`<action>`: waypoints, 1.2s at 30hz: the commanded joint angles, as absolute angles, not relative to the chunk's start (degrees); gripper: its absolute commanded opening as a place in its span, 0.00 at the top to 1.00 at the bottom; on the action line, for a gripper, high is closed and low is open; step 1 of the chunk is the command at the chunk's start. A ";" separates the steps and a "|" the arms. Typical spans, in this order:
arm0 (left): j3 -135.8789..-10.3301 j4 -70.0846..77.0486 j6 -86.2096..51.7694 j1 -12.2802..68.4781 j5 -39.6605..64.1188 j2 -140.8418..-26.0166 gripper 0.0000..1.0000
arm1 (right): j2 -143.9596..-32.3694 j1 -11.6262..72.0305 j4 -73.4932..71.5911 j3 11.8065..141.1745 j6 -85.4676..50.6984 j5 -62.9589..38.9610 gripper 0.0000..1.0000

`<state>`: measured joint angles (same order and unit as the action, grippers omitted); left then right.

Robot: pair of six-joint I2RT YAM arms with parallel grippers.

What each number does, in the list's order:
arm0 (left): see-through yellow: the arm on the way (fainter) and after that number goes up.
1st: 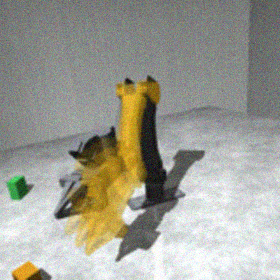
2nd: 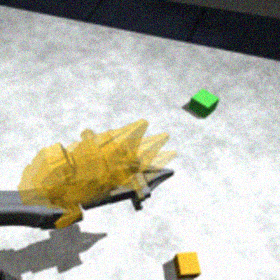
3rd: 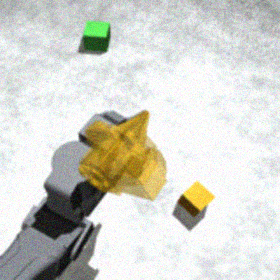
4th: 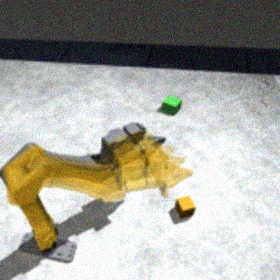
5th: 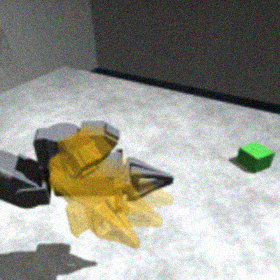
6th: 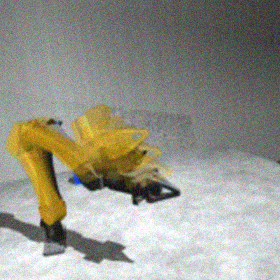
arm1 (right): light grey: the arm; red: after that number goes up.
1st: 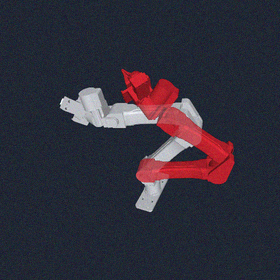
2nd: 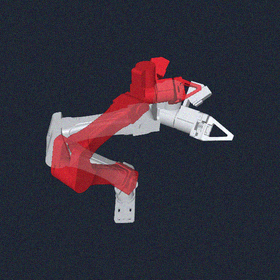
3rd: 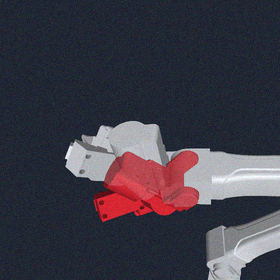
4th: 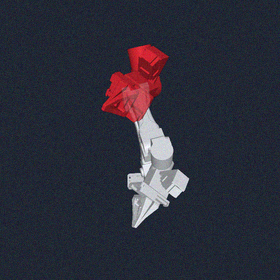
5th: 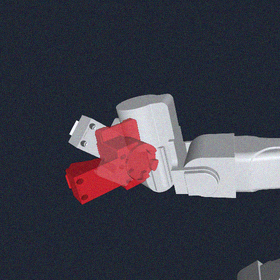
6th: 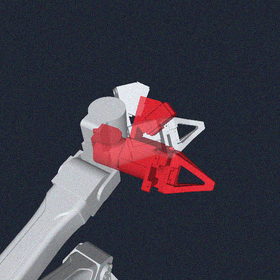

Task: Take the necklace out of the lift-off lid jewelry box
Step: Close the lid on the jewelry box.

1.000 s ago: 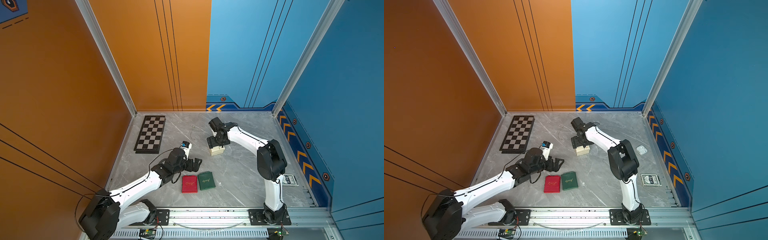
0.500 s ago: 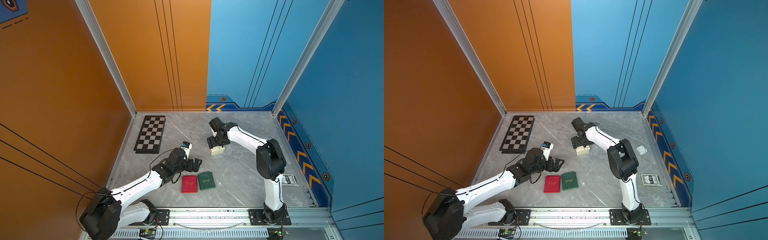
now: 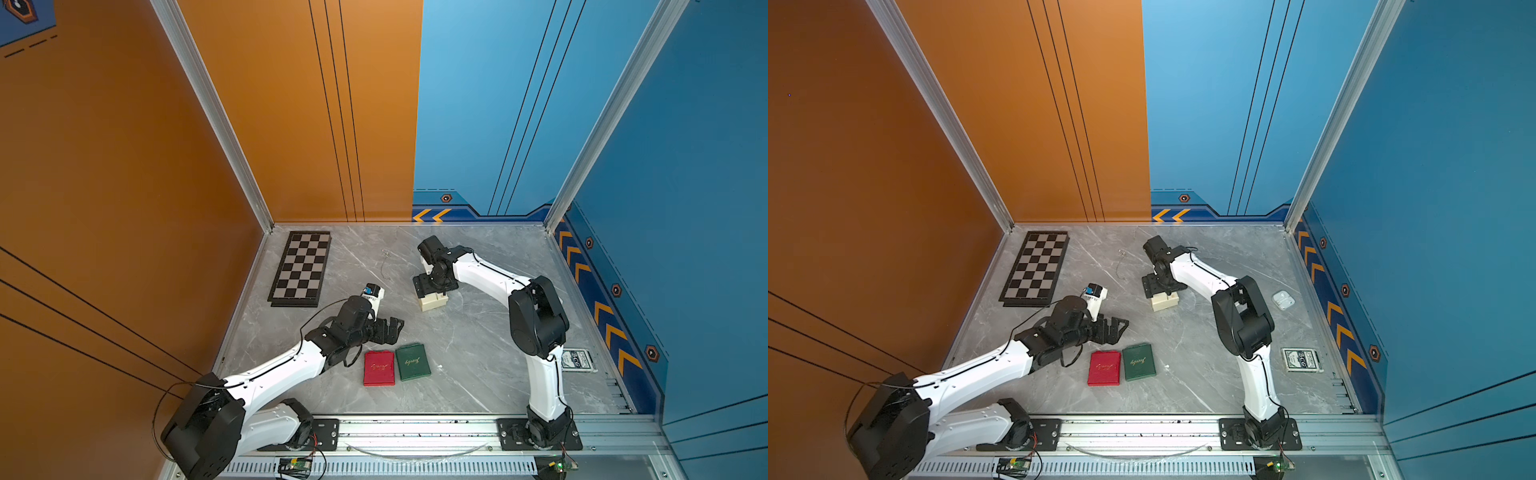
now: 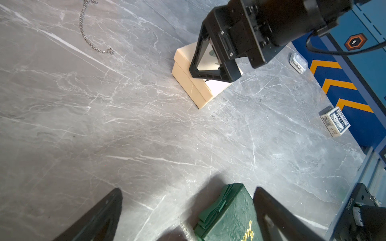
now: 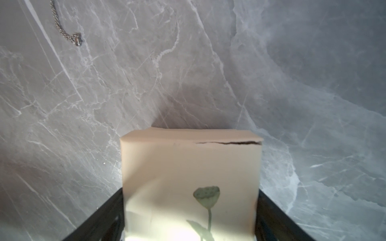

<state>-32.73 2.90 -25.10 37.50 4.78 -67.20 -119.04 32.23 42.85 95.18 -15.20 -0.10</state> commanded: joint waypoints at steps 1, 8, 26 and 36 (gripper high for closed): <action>-33.60 2.55 -25.03 36.91 5.29 -67.57 0.02 | -121.06 31.81 43.11 95.19 -14.59 -0.23 0.11; -33.58 2.47 -25.06 36.91 5.37 -67.66 0.01 | -121.62 31.55 43.07 94.76 -13.72 -1.36 0.12; -34.79 2.81 -25.03 36.97 6.06 -69.73 0.01 | -125.14 31.08 45.98 94.57 -11.08 0.10 0.14; -35.21 3.22 -25.05 36.98 6.26 -70.85 0.01 | -126.65 31.11 47.81 94.83 -9.94 1.04 0.16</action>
<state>-33.56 3.09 -25.10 37.50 5.23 -70.19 -120.97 31.44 42.72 97.03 -11.73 -2.22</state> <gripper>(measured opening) 0.985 0.861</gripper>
